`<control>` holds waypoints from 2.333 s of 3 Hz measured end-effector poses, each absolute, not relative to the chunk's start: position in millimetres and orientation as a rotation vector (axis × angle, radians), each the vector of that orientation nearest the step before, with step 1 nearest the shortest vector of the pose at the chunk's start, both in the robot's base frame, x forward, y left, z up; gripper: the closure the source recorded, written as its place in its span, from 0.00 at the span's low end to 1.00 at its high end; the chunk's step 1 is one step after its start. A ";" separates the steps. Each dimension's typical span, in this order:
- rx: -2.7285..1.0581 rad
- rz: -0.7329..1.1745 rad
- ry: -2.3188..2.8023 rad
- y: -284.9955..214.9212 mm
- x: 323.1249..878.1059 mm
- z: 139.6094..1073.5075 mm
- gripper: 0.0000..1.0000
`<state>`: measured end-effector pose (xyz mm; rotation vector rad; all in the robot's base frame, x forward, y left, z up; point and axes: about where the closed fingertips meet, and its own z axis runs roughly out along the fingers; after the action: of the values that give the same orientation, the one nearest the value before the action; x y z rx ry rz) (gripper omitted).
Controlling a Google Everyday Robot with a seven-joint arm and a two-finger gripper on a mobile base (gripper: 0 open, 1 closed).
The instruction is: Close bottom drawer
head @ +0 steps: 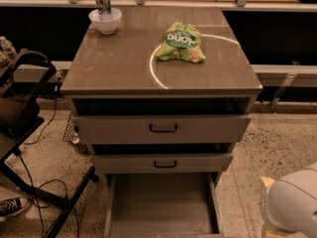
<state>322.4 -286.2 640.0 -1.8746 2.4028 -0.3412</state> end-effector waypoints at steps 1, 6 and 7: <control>-1.873 -0.341 2.403 -286.1 322.6 640.3 0.00; -1.730 -0.080 2.433 -253.4 288.5 415.4 0.70; -1.768 -0.055 2.418 -236.9 283.4 377.9 0.93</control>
Offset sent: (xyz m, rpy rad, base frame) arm -0.0059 0.0144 -0.0458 0.0580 -0.0423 0.0066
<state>283.4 -236.9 377.9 -1.7682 2.4179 -0.0555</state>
